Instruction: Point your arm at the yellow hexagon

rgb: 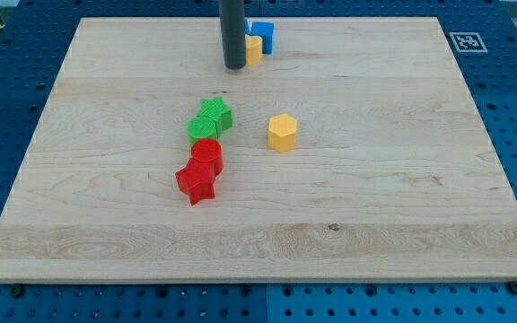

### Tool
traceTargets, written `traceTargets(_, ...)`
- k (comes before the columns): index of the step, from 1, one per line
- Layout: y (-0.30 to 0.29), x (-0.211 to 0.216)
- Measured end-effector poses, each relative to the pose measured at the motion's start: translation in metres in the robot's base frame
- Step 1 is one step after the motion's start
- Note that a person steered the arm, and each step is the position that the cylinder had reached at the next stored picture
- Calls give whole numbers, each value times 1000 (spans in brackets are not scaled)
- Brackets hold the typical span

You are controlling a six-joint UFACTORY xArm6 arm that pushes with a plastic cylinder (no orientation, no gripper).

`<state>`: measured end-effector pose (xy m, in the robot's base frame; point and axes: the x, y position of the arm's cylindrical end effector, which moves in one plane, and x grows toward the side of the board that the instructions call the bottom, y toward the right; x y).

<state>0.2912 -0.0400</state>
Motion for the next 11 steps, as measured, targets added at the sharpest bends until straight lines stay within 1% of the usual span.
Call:
traceTargets(1, 0, 0)
traceTargets(2, 4, 44)
traceTargets(3, 37, 88)
traceTargets(6, 124, 106)
traceTargets(7, 130, 107)
traceTargets(8, 165, 123)
traceTargets(10, 172, 124)
traceTargets(11, 180, 161)
